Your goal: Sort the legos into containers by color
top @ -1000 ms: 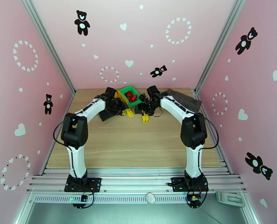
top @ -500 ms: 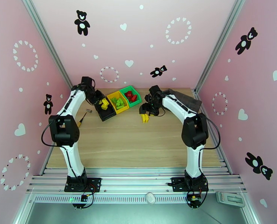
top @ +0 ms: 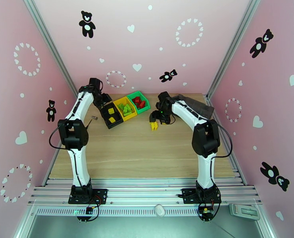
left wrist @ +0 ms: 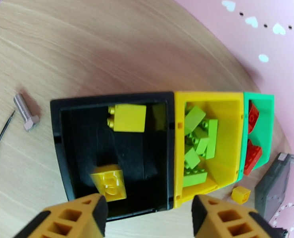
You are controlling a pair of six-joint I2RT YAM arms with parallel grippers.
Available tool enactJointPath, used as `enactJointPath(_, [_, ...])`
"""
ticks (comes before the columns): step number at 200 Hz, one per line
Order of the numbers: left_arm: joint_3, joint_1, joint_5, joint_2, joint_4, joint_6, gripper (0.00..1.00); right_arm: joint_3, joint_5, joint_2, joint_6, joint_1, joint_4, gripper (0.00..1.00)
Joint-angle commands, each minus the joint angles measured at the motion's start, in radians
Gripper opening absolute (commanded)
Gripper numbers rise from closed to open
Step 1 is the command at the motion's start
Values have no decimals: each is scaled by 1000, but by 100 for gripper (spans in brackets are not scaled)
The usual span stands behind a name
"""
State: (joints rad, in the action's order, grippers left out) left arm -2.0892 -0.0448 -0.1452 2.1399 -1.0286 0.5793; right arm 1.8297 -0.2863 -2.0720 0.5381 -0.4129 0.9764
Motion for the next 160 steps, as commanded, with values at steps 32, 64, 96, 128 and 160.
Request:
enactJointPath(32, [280,-124,21,-264,69,11,69,146,105,-115,24,6,40,76])
enactJointPath(64, [529,-226,-12,-388,180,94,71,255,133,-190,12,9,73,76])
enactJointPath(96, [622,-328,-16,-390,212,146,71,267,128,-204,12,12,90,70])
enactJointPath(128, [554,-424,-15,-293,194,153,70,136,140,-113,24,21,63,64])
enactJointPath(160, [361,-499,12,-138,123,126,71,-90,127,40,49,50,-2,63])
